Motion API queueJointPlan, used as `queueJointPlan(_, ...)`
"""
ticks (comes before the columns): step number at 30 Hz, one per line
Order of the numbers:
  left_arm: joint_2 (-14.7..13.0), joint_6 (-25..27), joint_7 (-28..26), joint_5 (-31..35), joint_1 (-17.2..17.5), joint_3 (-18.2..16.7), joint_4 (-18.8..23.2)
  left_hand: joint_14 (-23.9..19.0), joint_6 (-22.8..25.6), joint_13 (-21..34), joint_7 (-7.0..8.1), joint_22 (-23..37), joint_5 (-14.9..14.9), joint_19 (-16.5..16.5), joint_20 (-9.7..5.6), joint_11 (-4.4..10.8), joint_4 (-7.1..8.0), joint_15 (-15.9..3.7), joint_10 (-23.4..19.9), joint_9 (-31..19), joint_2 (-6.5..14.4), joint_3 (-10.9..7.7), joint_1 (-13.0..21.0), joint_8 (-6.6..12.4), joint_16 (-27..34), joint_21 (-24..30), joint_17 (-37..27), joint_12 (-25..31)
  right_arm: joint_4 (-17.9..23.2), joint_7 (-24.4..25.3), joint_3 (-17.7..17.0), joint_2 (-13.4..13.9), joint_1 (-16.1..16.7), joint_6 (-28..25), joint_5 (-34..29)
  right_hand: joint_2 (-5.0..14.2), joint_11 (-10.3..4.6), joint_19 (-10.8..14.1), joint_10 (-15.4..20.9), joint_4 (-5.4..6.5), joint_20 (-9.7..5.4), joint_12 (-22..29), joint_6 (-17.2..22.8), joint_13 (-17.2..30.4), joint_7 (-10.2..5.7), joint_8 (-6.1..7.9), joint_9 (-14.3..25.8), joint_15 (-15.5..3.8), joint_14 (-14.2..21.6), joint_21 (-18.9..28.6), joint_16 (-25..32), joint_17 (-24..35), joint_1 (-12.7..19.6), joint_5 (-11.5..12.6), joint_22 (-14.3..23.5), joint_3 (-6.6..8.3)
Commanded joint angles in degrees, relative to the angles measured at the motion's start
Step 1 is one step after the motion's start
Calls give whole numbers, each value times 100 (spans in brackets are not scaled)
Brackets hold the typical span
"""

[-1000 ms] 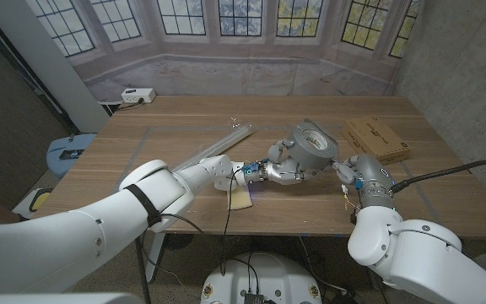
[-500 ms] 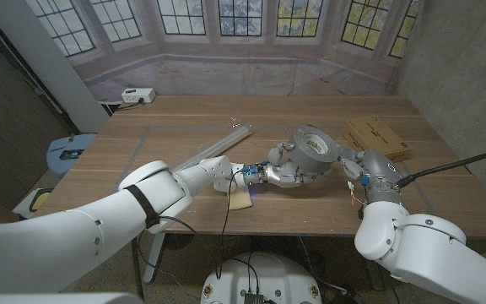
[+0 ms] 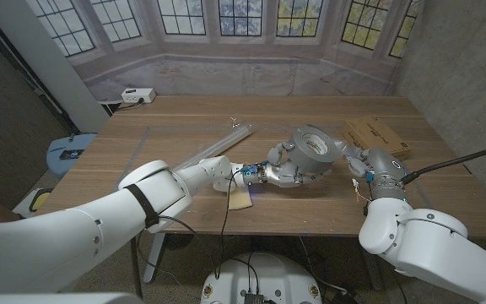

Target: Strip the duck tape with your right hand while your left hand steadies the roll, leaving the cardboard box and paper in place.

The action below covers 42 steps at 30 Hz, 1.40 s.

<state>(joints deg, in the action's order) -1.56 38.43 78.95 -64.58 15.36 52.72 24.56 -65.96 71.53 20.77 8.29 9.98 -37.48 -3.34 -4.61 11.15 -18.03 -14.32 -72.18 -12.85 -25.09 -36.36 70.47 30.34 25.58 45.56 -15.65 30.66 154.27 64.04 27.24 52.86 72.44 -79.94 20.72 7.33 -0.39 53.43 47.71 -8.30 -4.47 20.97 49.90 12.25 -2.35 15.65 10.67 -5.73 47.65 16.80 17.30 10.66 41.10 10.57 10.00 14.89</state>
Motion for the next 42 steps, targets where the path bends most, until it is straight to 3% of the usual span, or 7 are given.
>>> queueJointPlan(1, 47, -65, 0, 42, -42, 7, -77, -896, 427, 2533, -155, 31, -15, -4, -33, 41, 679, 144, -618, -1882, 1502, -2479, 2224, 2713, 386, 950, -1771, 951, -122, -4, 25, -295, 126, -5, -478, 44, -13, 149, 233, -6, -29, 31, 213, 4, -33, 20, 15, -415, 210, 14, -29, 0, -23, -22, 20, 75)
queueJointPlan(16, 94, -93, 0, 171, -39, -101, -145, -897, 436, 2532, -168, 24, -10, -4, -32, 41, 676, 144, -618, -1904, 1488, -2495, 2216, 2718, 384, 955, -1777, 943, -257, -4, 130, -671, 230, -5, -994, 65, -155, 496, 703, -61, -114, 93, 710, -10, -117, 64, 13, -584, 678, 87, -13, 10, 85, -17, 25, 210)
queueJointPlan(22, 113, -89, 0, 254, -23, -206, -172, -888, 435, 2523, -166, 23, -11, -4, -29, 29, 676, 144, -637, -1880, 1490, -2510, 2214, 2698, 373, 954, -1768, 942, -336, -4, 226, -841, 292, -5, -1352, 154, -339, 640, 1008, -136, -200, 155, 988, 1, -196, 92, 13, -699, 988, 119, 76, 68, 324, -7, 31, 352)
queueJointPlan(33, 137, -76, 0, 362, 6, -354, -191, -899, 433, 2528, -164, 26, -4, -2, -20, 42, 674, 145, -624, -1890, 1485, -2519, 2209, 2695, 385, 962, -1785, 935, -450, -134, 435, -1177, 482, -5, -2367, 209, -453, 842, 1313, -168, -324, 268, 1290, 109, -257, 111, 20, -721, 1340, 182, 210, 160, 665, -16, 43, 506)
queueJointPlan(35, 139, -84, 0, 384, 8, -366, -192, -896, 433, 2528, -165, 27, -2, 0, -21, 39, 674, 144, -628, -1890, 1486, -2518, 2209, 2693, 383, 964, -1784, 935, -472, -507, 470, -1314, 573, -5, -2928, 217, -461, 877, 1370, -184, -352, 293, 1329, 136, -250, 107, 25, -748, 1412, 195, 237, 177, 760, -12, 47, 544)
queueJointPlan(37, 141, -88, 0, 389, 14, -381, -192, -898, 434, 2535, -164, 28, 0, 3, -21, 42, 674, 145, -618, -1897, 1486, -2519, 2209, 2696, 386, 965, -1788, 935, -538, -1220, 539, -1563, 702, -5, -3935, 217, -445, 886, 1394, -178, -370, 305, 1351, 151, -255, 106, 27, -742, 1446, 198, 248, 186, 787, -14, 49, 553)
queueJointPlan(42, 144, -98, 0, 413, 18, -396, -193, -883, 420, 2546, -169, 32, 7, 15, -9, 41, 676, 143, -613, -1914, 1489, -2522, 2212, 2697, 374, 972, -1780, 936, -943, -3846, 733, -2448, 972, -5, -7278, 214, -443, 909, 1443, -174, -391, 330, 1345, 187, -258, 82, 35, -744, 1504, 208, 268, 213, 864, -11, 53, 583)
